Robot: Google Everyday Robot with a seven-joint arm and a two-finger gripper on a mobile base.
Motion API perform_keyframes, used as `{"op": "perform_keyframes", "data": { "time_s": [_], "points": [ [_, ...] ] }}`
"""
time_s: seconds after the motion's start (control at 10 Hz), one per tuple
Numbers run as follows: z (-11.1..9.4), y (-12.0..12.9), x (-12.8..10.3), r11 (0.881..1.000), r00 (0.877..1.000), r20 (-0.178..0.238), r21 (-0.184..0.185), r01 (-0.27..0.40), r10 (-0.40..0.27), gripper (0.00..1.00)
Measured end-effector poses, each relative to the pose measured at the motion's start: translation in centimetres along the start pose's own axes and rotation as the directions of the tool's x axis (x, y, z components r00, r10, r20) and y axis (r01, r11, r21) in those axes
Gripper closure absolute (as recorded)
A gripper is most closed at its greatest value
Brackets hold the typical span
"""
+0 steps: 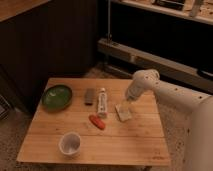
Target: Place the white sponge in the ceramic cup
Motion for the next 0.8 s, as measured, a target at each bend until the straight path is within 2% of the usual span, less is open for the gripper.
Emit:
{"op": "perform_keyframes", "data": {
  "time_s": [0.3,0.4,0.6,0.8],
  "points": [
    [1.1,0.5,0.0,0.996,1.0,-0.016,-0.091,-0.008,0.007,0.2],
    [1.5,0.9,0.7,0.991,1.0,-0.024,-0.131,-0.007,0.004,0.2],
    [1.9,1.2,1.0,0.987,1.0,-0.019,-0.161,0.013,-0.016,0.2],
    [2.2,1.4,1.2,0.974,0.998,0.037,-0.218,0.067,-0.06,0.2]
  ]
}}
